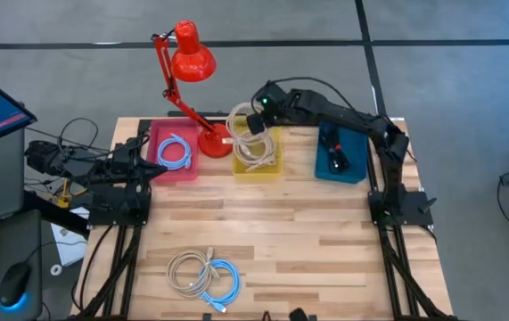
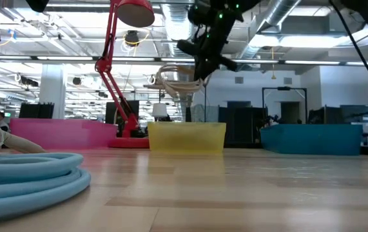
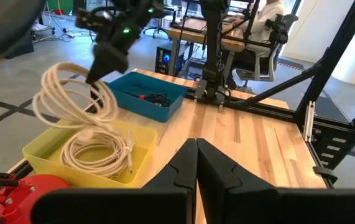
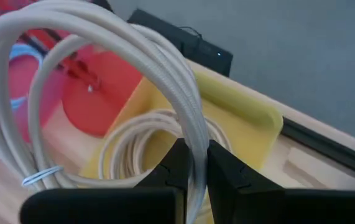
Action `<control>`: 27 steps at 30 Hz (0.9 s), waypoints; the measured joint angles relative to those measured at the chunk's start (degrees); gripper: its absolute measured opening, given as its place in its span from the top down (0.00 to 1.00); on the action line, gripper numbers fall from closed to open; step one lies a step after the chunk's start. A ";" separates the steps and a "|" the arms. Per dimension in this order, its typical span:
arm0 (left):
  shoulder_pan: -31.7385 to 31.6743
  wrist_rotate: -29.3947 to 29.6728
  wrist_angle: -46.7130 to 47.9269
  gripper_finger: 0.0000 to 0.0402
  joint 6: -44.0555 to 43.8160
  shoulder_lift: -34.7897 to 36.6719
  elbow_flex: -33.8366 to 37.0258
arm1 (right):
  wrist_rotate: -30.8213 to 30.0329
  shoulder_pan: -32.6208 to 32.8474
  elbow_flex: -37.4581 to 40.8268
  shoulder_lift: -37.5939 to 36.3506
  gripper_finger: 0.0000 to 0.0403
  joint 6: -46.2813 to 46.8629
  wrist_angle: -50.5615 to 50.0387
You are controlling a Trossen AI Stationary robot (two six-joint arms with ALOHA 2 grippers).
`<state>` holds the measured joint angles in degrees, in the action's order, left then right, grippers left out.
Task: Sort HDMI cables
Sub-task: Put the light brown HDMI cable into the yellow bin
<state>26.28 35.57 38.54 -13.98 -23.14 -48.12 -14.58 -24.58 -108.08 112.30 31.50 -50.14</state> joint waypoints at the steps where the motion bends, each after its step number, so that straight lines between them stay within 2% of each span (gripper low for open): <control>1: 0.02 0.00 0.00 0.99 0.00 0.00 0.00 | 0.86 -0.65 -0.01 0.39 0.95 0.01 0.25; 12: 0.02 0.00 0.02 0.99 0.00 -0.02 -0.02 | 5.68 -2.17 0.06 9.11 0.95 -0.18 -1.90; 27: 0.01 0.00 0.01 0.99 0.00 -0.02 -0.02 | 5.77 -4.52 -0.03 14.39 0.95 -1.54 -5.91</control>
<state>26.29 35.57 38.56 -13.98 -23.16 -48.14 -8.81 -29.10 -108.11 126.69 29.95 -56.04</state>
